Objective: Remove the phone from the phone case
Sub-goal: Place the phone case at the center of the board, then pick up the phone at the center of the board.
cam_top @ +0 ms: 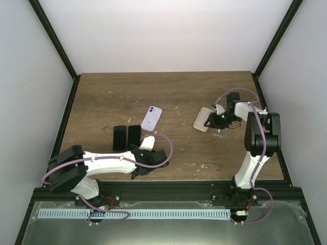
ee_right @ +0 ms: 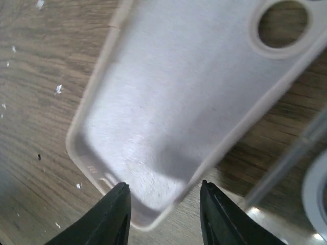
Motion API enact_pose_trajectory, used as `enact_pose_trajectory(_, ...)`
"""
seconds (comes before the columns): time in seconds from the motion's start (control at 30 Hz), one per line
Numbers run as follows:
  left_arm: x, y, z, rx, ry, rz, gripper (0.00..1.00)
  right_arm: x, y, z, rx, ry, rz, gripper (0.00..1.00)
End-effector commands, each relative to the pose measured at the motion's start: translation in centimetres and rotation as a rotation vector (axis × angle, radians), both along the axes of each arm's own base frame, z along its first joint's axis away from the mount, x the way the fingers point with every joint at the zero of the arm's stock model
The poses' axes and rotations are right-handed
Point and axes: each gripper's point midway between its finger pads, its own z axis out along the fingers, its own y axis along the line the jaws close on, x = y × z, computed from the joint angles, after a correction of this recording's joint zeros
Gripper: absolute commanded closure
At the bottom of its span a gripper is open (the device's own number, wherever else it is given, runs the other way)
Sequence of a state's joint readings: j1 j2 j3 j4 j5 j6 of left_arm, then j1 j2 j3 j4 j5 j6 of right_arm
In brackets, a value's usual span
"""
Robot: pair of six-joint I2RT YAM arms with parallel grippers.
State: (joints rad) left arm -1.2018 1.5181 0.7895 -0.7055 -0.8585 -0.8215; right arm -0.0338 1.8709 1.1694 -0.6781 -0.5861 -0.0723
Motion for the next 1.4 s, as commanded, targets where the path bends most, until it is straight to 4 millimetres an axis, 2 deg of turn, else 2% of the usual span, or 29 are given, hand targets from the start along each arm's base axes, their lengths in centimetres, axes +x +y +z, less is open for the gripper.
enact_pose_trajectory(0.0, 1.1, -1.3, 1.0, -0.1, 0.017, -0.044, 0.2, 0.0, -2.0, 1.1, -0.046, -0.008, -0.02, 0.57)
enact_pose_trajectory(0.13, 2.5, -2.6, 2.1, -0.204, 0.049, -0.09, 0.1, 0.2, -3.0, 3.2, -0.062, -0.069, -0.027, 0.5)
enact_pose_trajectory(0.23, 4.5, -3.3, 3.1, -0.29, 0.076, -0.108, 0.08, 0.3, -2.8, 5.8, -0.052, -0.158, -0.004, 0.47)
enact_pose_trajectory(0.33, 7.1, -3.7, 3.3, -0.329, 0.104, -0.116, 0.05, -0.2, -0.9, 10.0, 0.052, -0.304, 0.076, 0.44)
enact_pose_trajectory(0.47, 10.7, -4.1, 2.4, -0.331, 0.17, -0.129, 0.02, -2.4, 2.5, 15.8, 0.271, -0.505, 0.21, 0.31)
enact_pose_trajectory(0.57, 13.6, -4.3, 1.3, -0.344, 0.228, -0.12, 0.0, -4.1, 3.8, 17.5, 0.36, -0.608, 0.25, 0.24)
enact_pose_trajectory(0.67, 15.6, -4.6, -0.3, -0.367, 0.315, -0.123, 0.0, -5.5, 4.8, 18.0, 0.418, -0.662, 0.286, 0.19)
enact_pose_trajectory(0.87, 18.1, -4.6, -2.7, -0.286, 0.392, -0.118, 0.0, -6.0, 4.6, 18.5, 0.371, -0.696, 0.302, 0.16)
enact_pose_trajectory(1.07, 18.9, -3.4, -4.8, -0.23, 0.471, -0.059, 0.0, -6.0, 4.6, 18.3, 0.374, -0.683, 0.301, 0.16)
enact_pose_trajectory(1.23, 19.4, -2.0, -5.5, -0.186, 0.488, 0.003, 0.0, -6.0, 4.7, 18.4, 0.379, -0.68, 0.304, 0.16)
enact_pose_trajectory(1.37, 19.6, -2.5, -6.1, -0.204, 0.512, -0.009, 0.01, -6.0, 4.7, 18.3, 0.387, -0.675, 0.305, 0.16)
